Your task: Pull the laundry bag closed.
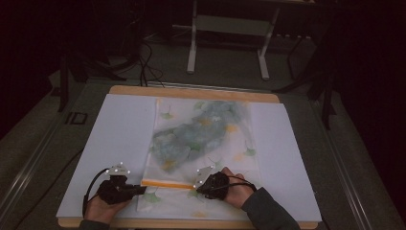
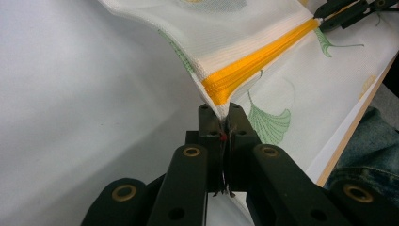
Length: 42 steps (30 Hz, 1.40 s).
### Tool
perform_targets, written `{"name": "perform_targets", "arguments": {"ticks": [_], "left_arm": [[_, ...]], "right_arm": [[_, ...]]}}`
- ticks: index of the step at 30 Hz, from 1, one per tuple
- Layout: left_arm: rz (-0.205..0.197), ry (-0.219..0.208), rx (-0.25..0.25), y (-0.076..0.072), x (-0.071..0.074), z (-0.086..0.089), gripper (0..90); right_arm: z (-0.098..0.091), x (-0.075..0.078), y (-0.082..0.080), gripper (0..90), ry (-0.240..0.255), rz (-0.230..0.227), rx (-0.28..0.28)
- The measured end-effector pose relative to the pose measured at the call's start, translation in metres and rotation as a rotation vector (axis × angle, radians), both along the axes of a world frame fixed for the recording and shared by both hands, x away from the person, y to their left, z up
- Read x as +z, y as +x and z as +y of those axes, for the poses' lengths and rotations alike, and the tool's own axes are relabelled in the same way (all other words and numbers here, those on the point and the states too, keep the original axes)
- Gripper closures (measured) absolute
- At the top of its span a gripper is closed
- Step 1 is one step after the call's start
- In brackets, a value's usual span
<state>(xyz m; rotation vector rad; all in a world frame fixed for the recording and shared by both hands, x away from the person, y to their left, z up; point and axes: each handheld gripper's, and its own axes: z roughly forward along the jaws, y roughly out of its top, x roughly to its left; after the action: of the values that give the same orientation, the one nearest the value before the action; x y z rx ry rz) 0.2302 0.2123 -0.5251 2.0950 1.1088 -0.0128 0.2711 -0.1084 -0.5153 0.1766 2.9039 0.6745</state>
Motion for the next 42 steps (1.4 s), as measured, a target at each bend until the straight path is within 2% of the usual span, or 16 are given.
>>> {"name": "perform_targets", "arguments": {"ticks": [22,42], "left_arm": [[0.001,-0.001,0.004,0.0,0.0,0.001,87.8],[-0.001,-0.002,0.005,0.0,0.0,0.001,87.9]], "right_arm": [[-0.021,0.002,0.0,84.3,-0.028,0.002,-0.022],[-0.041,0.003,0.0,84.4,-0.031,0.001,-0.056]]}}
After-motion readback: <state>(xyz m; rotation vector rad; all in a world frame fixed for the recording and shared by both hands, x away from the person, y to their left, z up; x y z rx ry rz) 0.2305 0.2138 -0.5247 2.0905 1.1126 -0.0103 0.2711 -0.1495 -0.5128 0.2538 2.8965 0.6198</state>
